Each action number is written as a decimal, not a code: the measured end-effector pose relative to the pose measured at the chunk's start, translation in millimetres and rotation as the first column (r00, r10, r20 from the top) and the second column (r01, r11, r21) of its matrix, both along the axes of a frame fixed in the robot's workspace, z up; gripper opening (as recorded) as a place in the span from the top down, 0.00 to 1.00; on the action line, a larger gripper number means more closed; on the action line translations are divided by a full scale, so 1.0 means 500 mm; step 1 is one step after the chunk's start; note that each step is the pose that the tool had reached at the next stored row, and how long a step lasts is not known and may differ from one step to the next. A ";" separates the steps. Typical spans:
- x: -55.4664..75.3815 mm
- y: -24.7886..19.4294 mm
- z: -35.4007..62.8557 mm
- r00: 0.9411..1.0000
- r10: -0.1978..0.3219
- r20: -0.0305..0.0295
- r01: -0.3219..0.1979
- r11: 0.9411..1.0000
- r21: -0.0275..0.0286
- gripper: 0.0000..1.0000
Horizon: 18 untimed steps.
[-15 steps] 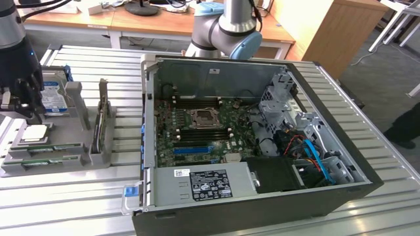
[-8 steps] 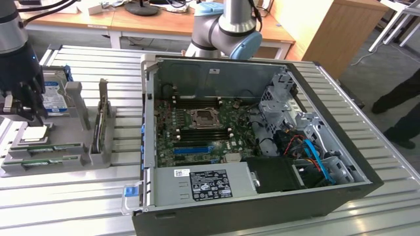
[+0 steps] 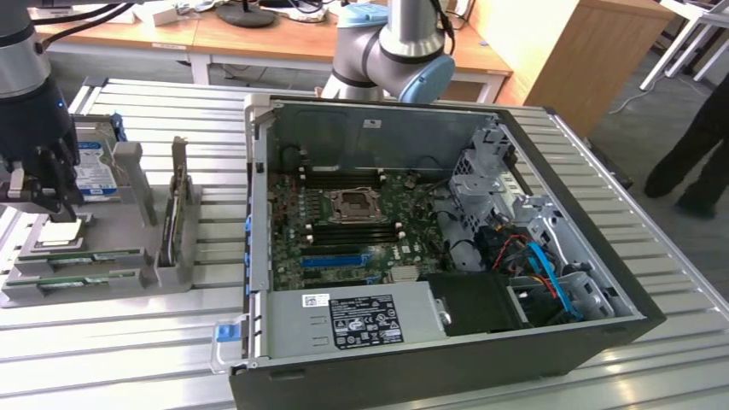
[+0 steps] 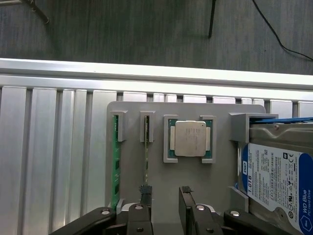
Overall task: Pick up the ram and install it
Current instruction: 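Pick up the ram and move it above insertion slot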
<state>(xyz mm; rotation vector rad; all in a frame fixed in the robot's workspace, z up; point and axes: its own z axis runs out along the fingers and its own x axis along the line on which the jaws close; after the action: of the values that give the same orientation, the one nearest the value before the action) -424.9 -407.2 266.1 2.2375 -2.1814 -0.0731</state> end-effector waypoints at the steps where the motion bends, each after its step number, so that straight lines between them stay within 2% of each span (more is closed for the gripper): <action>1: 0.000 0.0000 0.000 1.000 0.000 0.000 0.000 1.000 0.000 0.64; 4: 0.000 -0.0001 0.000 1.000 0.000 0.000 0.000 1.000 0.000 0.64; 7: 0.000 -0.0042 0.000 1.000 0.000 0.000 0.000 1.000 0.000 0.64; 18: -0.003 -0.0355 0.000 1.000 0.000 0.000 0.000 1.000 0.000 0.64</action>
<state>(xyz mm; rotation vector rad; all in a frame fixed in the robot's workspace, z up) -426.3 -425.0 266.0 2.2376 -2.1815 -0.0731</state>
